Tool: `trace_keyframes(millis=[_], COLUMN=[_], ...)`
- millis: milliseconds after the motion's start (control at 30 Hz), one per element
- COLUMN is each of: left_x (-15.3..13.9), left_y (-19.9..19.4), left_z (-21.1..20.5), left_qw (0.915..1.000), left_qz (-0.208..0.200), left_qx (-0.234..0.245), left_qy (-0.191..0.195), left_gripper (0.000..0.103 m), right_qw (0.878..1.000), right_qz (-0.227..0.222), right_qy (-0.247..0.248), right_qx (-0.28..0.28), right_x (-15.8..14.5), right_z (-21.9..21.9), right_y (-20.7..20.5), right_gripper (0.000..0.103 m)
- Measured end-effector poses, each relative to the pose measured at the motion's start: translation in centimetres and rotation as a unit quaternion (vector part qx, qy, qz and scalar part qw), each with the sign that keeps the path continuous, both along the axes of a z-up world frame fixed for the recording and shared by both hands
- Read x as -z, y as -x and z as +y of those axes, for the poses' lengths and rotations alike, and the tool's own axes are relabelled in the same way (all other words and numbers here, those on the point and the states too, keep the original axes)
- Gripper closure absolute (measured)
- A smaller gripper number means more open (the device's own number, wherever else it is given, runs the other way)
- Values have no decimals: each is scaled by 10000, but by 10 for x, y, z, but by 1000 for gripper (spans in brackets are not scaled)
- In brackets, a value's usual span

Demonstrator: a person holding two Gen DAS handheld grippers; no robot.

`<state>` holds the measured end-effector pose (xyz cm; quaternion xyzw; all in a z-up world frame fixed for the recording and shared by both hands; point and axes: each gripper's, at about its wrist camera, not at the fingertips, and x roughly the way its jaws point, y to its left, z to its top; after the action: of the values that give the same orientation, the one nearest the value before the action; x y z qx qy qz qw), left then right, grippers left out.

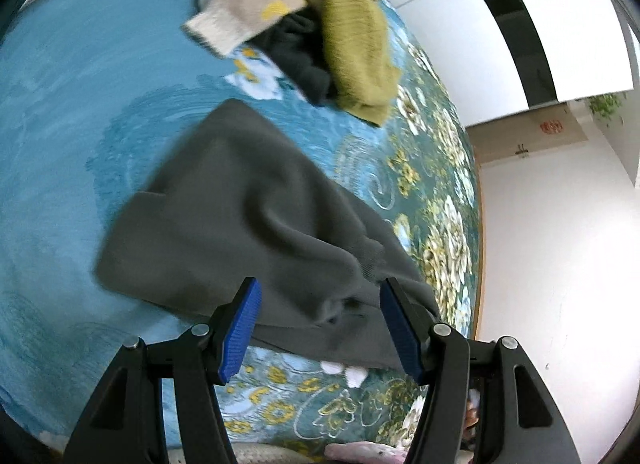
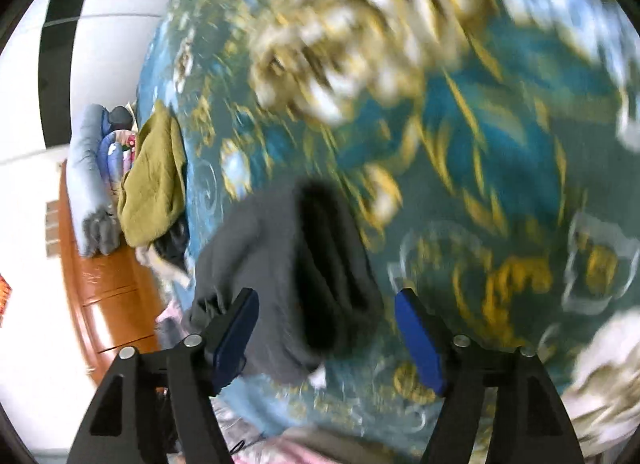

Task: Fold clothes

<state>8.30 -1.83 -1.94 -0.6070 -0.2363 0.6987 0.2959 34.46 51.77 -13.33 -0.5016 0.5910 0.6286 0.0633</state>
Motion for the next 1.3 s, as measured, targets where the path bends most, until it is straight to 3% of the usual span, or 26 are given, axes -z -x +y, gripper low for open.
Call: trace_keyframes(millis=[133, 400, 633, 800, 967, 1133, 1300], left_x=[-10, -22, -7, -2, 2, 5, 6], left_y=[-8, -20, -17, -16, -15, -14, -14], left_z=[16, 11, -21, -33, -43, -46, -42], left_qw=[9998, 9996, 9985, 9975, 9964, 9960, 9965], left_qz=[102, 253, -97, -173, -234, -272, -271], left_qx=[173, 157, -342, -477, -617, -662, -632], left_qy=[91, 32, -411, -495, -538, -540, -471], left_gripper=[40, 40, 40, 40, 40, 40, 40], right_qw=[9989, 9983, 9962, 9954, 9973, 9960, 9968], right_qz=[158, 455, 607, 639, 494, 492, 587], right_qy=[432, -13, -63, -142, -218, -729, -426], right_qx=[50, 362, 614, 698, 488, 160, 324], right_x=[20, 26, 24, 19, 15, 0, 21], right_z=[-22, -39, -37, -35, -31, -16, -9], right_y=[-6, 5, 2, 3, 6, 1, 15], right_gripper=[27, 27, 28, 32, 32, 32, 27])
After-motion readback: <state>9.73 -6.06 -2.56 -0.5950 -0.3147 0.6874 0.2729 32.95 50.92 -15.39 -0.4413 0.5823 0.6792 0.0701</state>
